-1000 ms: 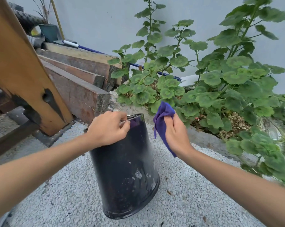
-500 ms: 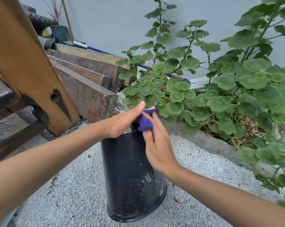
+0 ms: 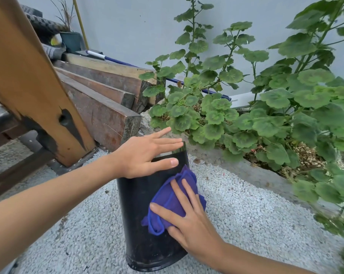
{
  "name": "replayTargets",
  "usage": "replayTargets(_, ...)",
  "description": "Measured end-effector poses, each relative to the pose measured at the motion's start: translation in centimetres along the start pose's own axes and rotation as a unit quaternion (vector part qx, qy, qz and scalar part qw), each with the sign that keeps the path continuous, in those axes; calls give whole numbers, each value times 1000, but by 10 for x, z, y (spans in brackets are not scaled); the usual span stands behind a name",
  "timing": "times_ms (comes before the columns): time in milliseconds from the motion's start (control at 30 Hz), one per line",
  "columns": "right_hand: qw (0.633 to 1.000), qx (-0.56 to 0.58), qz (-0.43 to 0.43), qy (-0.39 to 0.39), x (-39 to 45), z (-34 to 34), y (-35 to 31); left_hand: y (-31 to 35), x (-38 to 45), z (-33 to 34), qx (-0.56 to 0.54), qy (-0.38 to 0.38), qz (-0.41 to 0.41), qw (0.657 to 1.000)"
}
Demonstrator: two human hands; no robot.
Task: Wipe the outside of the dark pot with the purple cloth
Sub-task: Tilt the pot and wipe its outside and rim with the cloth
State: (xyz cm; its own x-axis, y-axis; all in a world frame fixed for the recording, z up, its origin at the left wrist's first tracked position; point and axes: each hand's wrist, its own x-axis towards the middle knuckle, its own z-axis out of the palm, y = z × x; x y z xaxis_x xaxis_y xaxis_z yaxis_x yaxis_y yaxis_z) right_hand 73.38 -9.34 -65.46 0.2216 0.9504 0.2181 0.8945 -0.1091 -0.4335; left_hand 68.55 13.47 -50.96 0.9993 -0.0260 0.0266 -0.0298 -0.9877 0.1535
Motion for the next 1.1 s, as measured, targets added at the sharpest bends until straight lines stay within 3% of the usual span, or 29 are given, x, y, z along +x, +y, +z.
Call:
replayTargets(100,999,19,-13,-22,-26,2,14,3,-1,0,18,-10,-2,1000)
replayTargets(200,987,151,61,5,-41,-6,21,5,-2,1,21,-4,-9,1000)
replayTargets(333,889,355,279,80,-33,-32,25,5,-3,2,6,-1,-15,1000)
replayTargets(400,867,371,309,125,-21,-53,29,5,-3,2,-5,-3,-24,1000)
replayTargets(567,895,332,210,212,26,-84,29,5,0,0,-94,4,-109,990)
replayTargets(667,926,277,128,224,59,-84,16,-2,9,2,-241,12,-194,951)
replayTargets(767,973,162,48,156,80,-58,0,-12,13,6,-352,25,-220,909)
replayTargets(867,996,44,39,60,77,-29,-19,-12,12,3,-346,12,-232,909)
replayTargets(1100,980,-148,-136,1,27,11,-25,-12,5,0,-319,3,-268,909)
